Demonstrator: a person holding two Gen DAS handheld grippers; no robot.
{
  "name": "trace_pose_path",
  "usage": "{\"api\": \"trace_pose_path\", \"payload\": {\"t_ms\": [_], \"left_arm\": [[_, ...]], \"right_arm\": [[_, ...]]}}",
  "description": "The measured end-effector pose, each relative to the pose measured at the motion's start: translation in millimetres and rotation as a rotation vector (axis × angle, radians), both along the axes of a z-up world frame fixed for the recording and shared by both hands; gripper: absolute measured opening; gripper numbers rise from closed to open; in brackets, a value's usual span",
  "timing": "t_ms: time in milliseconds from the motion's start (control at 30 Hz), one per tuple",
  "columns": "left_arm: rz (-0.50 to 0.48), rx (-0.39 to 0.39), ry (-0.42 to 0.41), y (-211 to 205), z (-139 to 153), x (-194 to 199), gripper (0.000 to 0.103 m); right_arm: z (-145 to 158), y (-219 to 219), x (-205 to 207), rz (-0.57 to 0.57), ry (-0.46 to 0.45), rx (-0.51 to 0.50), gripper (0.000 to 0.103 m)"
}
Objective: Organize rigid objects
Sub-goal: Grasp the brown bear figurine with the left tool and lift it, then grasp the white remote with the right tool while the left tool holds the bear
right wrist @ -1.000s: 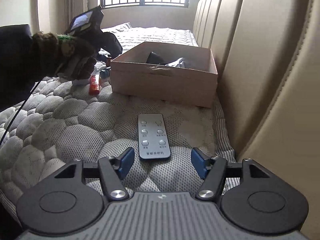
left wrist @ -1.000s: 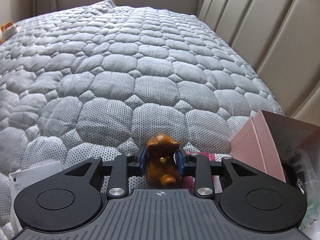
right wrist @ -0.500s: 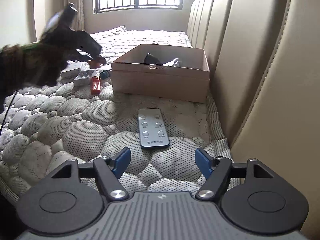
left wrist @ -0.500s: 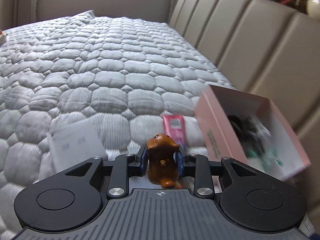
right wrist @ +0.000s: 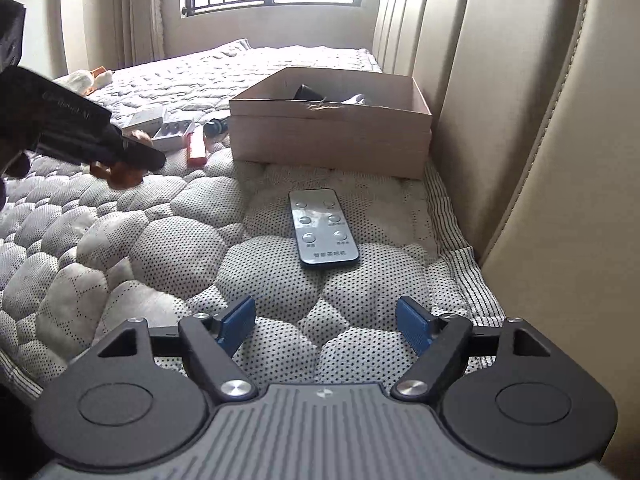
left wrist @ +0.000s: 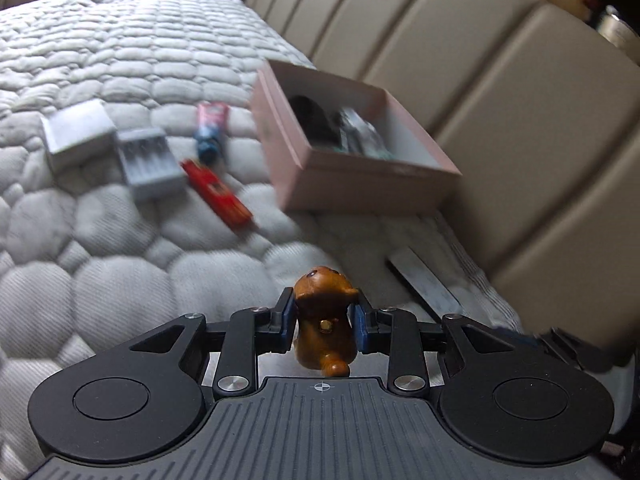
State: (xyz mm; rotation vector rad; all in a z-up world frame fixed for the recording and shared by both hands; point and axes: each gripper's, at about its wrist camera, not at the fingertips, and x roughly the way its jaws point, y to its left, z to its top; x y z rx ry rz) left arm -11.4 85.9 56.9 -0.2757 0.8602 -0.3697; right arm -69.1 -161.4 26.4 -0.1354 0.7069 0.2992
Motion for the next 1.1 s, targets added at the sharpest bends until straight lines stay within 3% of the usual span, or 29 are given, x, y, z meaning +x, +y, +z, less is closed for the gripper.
{"api": "trace_pose_path", "payload": {"t_ms": [267,367,600,733,900,1100], "left_arm": [[-0.088,0.026,0.022,-33,-11,-12,0.032],[-0.082,0.030,0.030,-36,-14,-14,0.032],[-0.042,0.029,0.029,-25,-14,-18,0.032],[-0.019,0.028,0.033,-17,-16,-19,0.032],[-0.010,0.015,0.048,-14,-22,-18,0.032],[-0.009,0.014,0.043,-15,-25,-18,0.032]], "right_arm": [[4,0,3,-0.002,-0.031,-0.013,0.078],[7,-3,17,0.005,-0.044,-0.001,0.078],[-2,-5,53,-0.012,0.028,0.059,0.078],[-5,3,53,0.015,0.036,0.075,0.078],[2,10,40,0.132,0.046,0.118,0.078],[9,19,32,0.109,-0.042,0.025,0.078]]}}
